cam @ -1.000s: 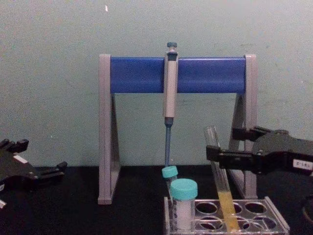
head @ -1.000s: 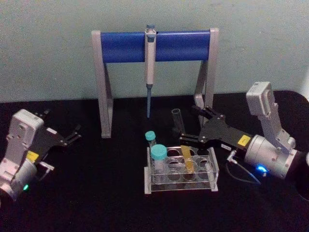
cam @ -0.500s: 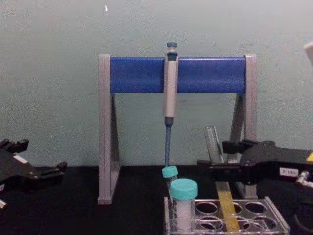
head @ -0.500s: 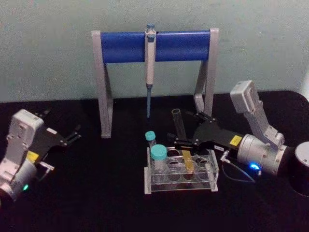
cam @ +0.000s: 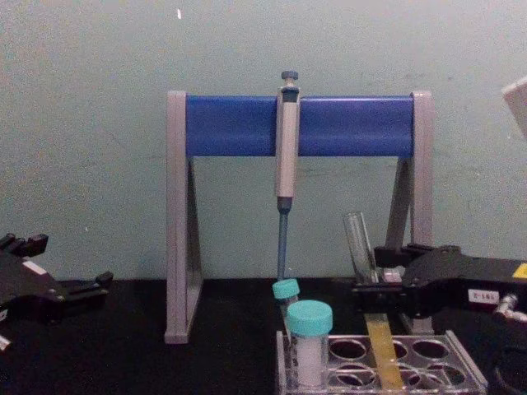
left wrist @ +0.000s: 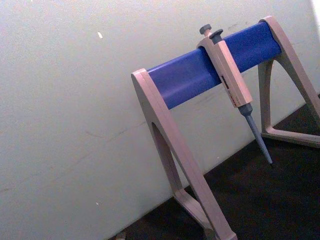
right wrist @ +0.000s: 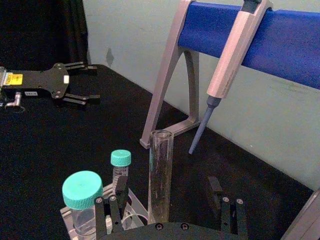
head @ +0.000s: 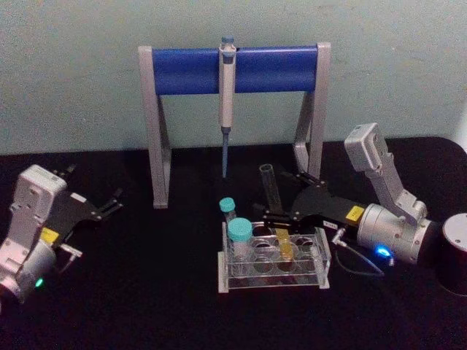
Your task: Pick up the test tube from the test tube rack, shake it, then place it back into the test tube rack.
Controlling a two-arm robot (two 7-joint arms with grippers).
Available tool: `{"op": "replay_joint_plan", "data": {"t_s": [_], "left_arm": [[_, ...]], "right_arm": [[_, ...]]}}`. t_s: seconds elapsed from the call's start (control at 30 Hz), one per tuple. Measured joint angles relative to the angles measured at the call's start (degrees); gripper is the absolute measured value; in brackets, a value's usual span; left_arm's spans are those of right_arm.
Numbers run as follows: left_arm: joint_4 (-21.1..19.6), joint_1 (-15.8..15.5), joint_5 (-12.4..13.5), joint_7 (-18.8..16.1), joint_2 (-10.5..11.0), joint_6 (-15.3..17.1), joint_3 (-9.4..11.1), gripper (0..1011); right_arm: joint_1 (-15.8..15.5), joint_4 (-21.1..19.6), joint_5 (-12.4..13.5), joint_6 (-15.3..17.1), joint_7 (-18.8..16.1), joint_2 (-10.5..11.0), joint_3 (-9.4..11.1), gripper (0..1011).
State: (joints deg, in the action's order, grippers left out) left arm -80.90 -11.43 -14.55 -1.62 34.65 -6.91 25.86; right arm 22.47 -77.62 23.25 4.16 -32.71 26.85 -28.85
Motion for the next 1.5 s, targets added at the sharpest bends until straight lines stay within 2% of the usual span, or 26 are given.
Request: {"op": "replay_joint_plan", "data": {"t_s": [0.9,1.03,1.17,1.23,1.33,1.37,1.43,1.47,1.5], "left_arm": [[0.0,0.0,0.0,0.0,0.0,0.0,0.0,1001],[0.0,0.0,0.0,0.0,0.0,0.0,0.0,1001],[0.0,0.0,0.0,0.0,0.0,0.0,0.0,1001],[0.0,0.0,0.0,0.0,0.0,0.0,0.0,1001],[0.0,0.0,0.0,0.0,0.0,0.0,0.0,1001],[0.0,0.0,0.0,0.0,0.0,0.0,0.0,1001],[0.0,0.0,0.0,0.0,0.0,0.0,0.0,1001],[0.0,0.0,0.0,0.0,0.0,0.0,0.0,1001],[0.0,0.0,0.0,0.0,0.0,0.0,0.0,1001]], "right_arm": [[-0.1,-0.1,0.2,-0.2,-0.1,-0.1,0.2,1000],[-0.1,-0.1,0.2,-0.2,0.0,-0.1,0.2,942],[-0.1,-0.1,0.2,-0.2,0.0,-0.1,0.2,812],[-0.1,-0.1,0.2,-0.2,0.0,-0.1,0.2,785],[-0.1,-0.1,0.2,-0.2,0.0,-0.1,0.2,658],[-0.1,-0.1,0.2,-0.2,0.0,-0.1,0.2,658],[-0.1,-0.1,0.2,-0.2,0.0,-0.1,0.2,559],[-0.1,-0.1,0.2,-0.2,0.0,-0.1,0.2,559],[-0.1,-0.1,0.2,-0.2,0.0,-0.1,0.2,516]]}}
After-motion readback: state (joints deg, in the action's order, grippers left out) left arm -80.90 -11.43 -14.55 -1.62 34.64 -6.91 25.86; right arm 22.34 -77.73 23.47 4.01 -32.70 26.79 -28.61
